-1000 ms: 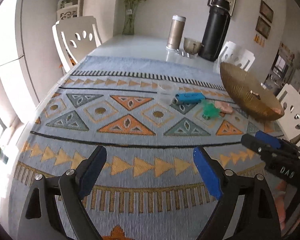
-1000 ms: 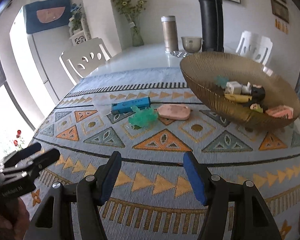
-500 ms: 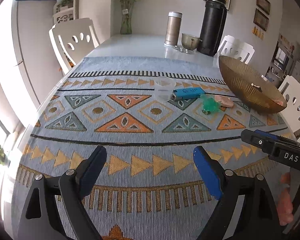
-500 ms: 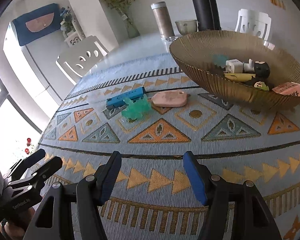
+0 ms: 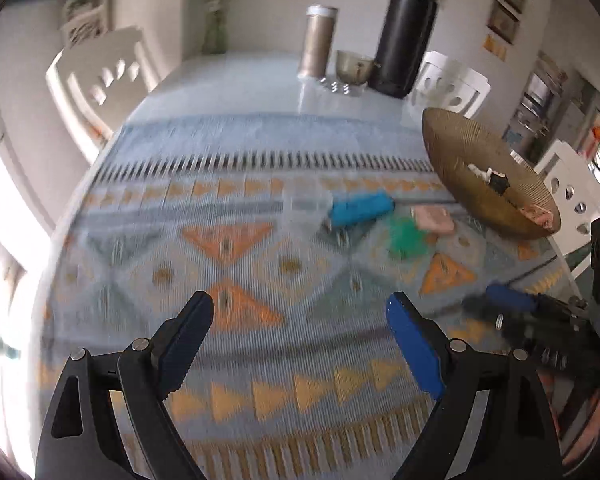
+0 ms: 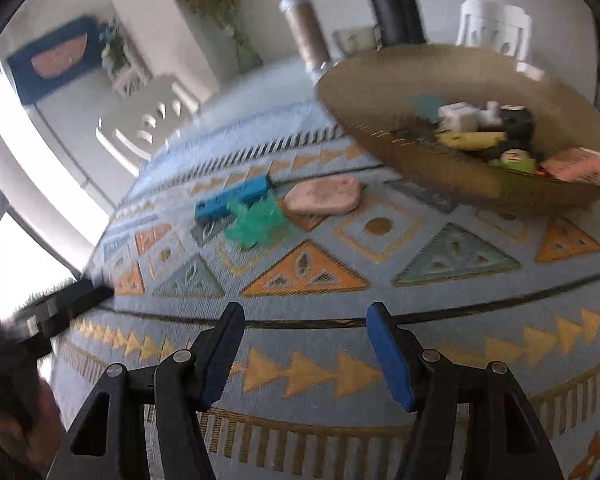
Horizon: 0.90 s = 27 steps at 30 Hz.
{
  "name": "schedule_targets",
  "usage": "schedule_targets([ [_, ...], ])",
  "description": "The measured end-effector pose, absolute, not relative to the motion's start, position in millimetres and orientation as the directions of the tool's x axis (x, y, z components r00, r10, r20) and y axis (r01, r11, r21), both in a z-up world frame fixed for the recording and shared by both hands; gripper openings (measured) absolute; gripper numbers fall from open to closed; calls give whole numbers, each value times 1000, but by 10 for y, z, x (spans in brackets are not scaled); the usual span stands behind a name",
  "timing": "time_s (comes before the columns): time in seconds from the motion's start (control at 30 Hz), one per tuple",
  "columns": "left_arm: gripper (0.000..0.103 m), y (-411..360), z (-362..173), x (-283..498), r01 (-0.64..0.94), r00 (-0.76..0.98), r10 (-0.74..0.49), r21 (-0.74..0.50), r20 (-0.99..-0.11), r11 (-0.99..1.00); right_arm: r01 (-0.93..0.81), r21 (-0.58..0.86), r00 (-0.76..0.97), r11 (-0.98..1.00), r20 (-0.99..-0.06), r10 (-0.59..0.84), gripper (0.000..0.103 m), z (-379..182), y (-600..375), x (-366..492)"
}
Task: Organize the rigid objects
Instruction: 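Grasp the clear plastic cup with the left tool while the right tool grasps the teal jelly toy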
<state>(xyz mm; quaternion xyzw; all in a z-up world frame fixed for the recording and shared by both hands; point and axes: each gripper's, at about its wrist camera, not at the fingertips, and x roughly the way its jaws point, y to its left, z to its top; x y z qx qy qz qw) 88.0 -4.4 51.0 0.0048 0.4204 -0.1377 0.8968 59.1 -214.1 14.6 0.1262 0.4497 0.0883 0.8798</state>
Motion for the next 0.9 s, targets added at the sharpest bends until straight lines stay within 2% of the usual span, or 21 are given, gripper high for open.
schedule_targets([
  [0.13, 87, -210, 406, 1288, 311, 599, -233, -46, -766, 949, -100, 292, 531, 951, -793, 300, 63, 201, -1898, 844],
  [0.2, 87, -266, 328, 1435, 310, 603, -224, -33, -766, 950, -121, 230, 541, 966, -801, 259, 63, 211, -1778, 959],
  [0.33, 85, -265, 231, 1630, 287, 601, -230, -62, -765, 956, -134, 179, 542, 975, -810, 223, 59, 141, -1666, 1134],
  [0.43, 73, -248, 207, 1697, 279, 595, -254, -101, -763, 955, -142, 157, 548, 977, -810, 210, 57, 148, -1604, 1233],
  [0.5, 51, -251, 187, 1705, 283, 588, -263, -110, -764, 953, -137, 167, 551, 976, -806, 215, 56, 134, -1567, 1307],
  [0.53, 47, -248, 187, 1702, 285, 589, -267, -113, -763, 952, -130, 159, 560, 979, -803, 205, 54, 136, -1550, 1336],
  [0.57, 39, -244, 196, 1691, 290, 593, -275, -118, -757, 950, -124, 152, 566, 981, -801, 196, 52, 137, -1538, 1357],
  [0.6, 36, -243, 213, 1680, 297, 599, -284, -122, -748, 947, -119, 146, 572, 982, -799, 188, 46, 134, -1525, 1373],
  [0.63, 36, -253, 227, 1662, 296, 611, -272, -105, -743, 950, -114, 139, 580, 984, -795, 179, 35, 135, -1520, 1383],
  [0.67, 36, -265, 238, 1640, 292, 623, -253, -80, -740, 953, -111, 130, 585, 985, -793, 170, 33, 129, -1520, 1394],
  [0.77, 36, -270, 297, 1557, 298, 634, -245, -60, -734, 953, -131, 162, 603, 978, -770, 208, 32, 159, -1522, 1363],
  [0.83, 36, -241, 370, 1463, 303, 638, -257, -70, -726, 950, -158, 189, 647, 969, -722, 246, 32, 256, -1580, 1265],
  [0.9, 36, -201, 456, 1352, 306, 641, -274, -89, -717, 948, -157, 163, 654, 974, -722, 226, 32, 290, -1610, 1182],
])
